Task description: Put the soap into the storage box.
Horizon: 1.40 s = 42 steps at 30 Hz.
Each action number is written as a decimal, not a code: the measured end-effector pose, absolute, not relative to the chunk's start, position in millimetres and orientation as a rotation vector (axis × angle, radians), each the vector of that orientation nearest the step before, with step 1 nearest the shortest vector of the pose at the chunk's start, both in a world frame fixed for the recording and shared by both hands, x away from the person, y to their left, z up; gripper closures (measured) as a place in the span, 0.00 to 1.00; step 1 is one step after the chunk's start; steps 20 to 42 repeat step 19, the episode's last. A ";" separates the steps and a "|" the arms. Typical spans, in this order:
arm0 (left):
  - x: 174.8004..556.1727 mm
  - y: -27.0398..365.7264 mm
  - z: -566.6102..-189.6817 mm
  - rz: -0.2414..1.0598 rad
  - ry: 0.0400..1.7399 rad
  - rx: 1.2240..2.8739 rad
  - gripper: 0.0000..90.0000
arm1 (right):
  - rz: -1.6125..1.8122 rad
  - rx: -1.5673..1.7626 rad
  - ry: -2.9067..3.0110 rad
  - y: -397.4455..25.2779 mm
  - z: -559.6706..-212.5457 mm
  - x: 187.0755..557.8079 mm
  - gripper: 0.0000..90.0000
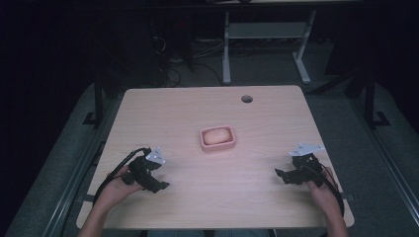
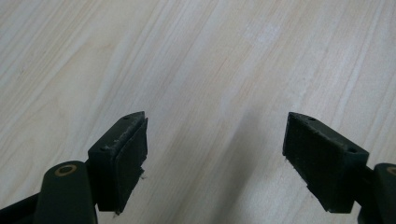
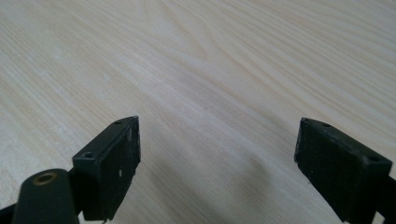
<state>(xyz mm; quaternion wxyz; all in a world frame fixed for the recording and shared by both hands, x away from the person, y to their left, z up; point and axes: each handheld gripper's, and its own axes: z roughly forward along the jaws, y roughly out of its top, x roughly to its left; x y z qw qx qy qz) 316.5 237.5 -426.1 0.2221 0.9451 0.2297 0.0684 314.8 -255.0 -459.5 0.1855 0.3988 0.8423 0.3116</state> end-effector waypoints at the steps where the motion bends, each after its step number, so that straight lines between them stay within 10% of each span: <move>1: 316.5 237.5 -426.1 0.189 0.634 2.611 0.24 | 0.878 1.124 2.373 -255.0 -459.5 314.8 0.15; 42: 293.7 252.8 -435.0 0.220 0.683 2.581 0.24 | 0.906 1.120 2.373 -256.8 -459.4 311.8 0.15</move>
